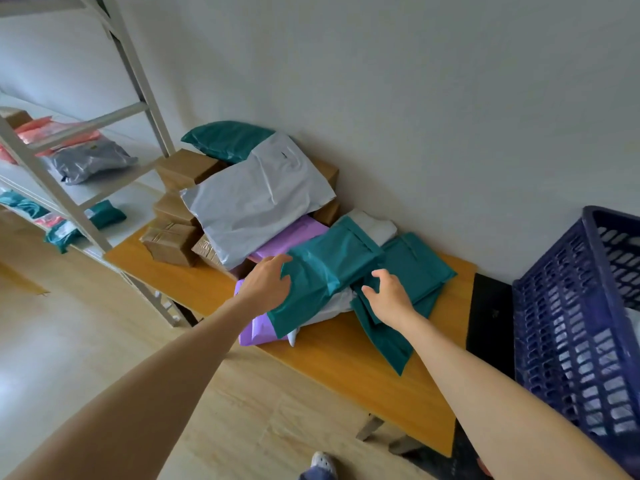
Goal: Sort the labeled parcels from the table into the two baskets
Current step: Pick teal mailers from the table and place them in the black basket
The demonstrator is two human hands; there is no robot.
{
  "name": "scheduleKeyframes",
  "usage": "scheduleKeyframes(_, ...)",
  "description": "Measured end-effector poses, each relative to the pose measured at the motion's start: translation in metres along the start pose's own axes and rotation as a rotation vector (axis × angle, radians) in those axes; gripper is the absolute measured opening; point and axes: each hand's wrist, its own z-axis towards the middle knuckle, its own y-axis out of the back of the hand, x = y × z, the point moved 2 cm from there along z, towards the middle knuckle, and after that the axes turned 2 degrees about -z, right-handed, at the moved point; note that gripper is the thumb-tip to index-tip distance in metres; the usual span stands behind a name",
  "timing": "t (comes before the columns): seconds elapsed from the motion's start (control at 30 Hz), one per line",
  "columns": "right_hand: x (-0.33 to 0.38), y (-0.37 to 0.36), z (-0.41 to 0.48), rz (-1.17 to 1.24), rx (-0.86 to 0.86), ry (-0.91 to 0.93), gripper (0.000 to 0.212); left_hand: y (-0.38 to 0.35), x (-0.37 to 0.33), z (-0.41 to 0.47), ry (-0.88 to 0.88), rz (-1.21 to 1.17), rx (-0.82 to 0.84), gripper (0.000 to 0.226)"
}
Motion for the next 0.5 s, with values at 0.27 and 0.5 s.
scheduleKeyframes(0.27,-0.008,-0.022,0.056,0.102,0.058,-0.159,0.047,-0.019,-0.002,0.066,-0.055,0.073,0.087,0.044)
scheduleKeyframes(0.5,-0.015,-0.044,0.084,0.494,0.076,-0.424,0.054,-0.042,-0.002,0.108,-0.037,0.057,0.226,0.048)
